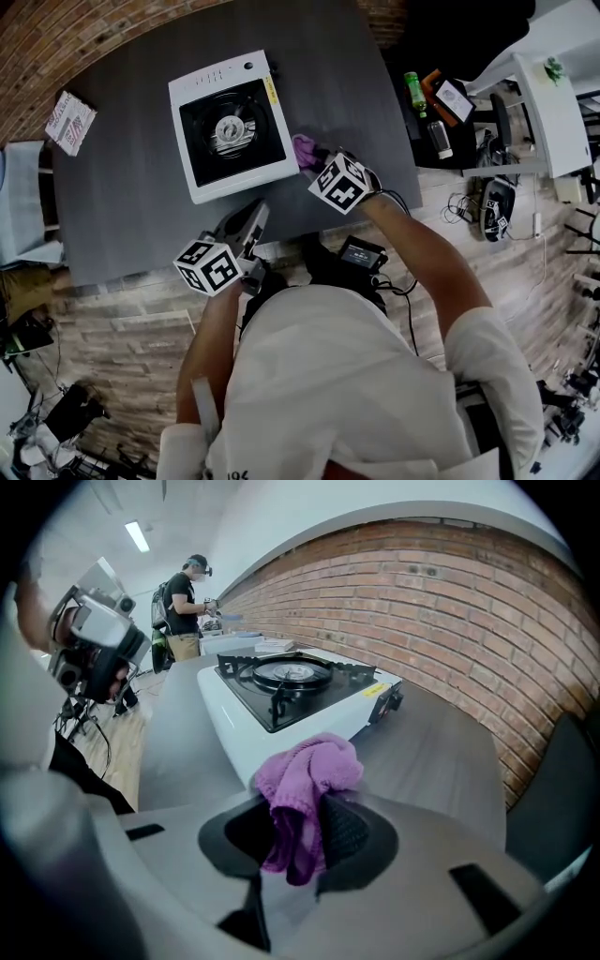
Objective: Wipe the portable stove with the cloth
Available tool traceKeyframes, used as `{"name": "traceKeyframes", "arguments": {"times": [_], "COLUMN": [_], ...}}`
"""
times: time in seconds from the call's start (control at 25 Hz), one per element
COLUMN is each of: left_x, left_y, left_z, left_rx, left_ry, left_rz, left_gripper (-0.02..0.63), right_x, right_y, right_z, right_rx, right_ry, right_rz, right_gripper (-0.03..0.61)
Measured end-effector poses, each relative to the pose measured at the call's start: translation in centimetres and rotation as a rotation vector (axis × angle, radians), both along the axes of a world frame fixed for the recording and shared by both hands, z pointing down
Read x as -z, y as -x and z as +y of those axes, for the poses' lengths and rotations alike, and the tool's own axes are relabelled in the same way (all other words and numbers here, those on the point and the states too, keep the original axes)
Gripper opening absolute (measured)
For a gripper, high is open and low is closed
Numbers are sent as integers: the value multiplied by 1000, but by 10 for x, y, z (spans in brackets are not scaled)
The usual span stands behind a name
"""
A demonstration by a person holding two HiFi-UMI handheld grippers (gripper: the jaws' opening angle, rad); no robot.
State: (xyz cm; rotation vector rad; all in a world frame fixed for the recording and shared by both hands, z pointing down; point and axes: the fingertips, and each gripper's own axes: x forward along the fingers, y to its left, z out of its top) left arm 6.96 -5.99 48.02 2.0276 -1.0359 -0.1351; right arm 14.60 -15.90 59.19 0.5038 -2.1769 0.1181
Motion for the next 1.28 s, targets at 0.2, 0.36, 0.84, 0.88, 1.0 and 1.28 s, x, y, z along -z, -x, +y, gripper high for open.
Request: {"name": "traceKeyframes", "arguments": {"times": [0.2,0.36,0.84,0.88,1.0,1.28], "left_x": [1,4,7,7,9,7], "left_y": [10,19,50,52,60,90], "left_z": [6,10,27,28,33,48], "left_rx": [-19,-34,-32,-32,-28,31], "left_ry": [-10,-16,-44,-49,-60,-61], "left_rz": [7,14,26,19,1,-4], "left_gripper": [18,18,18,18,18,18], "right_x": [-1,0,63,69,81,80], "right_y": [-4,-6,3,11,35,118], "right_z": [14,25,39,41,49,70], "right_rx": [-56,-99,-219,-213,-188,-132], "right_ry": [5,10,-94,-96,-86,121], "right_rz": [9,20,-65,-78,-116,-235], "right_gripper": [114,114,112,114,114,114]}}
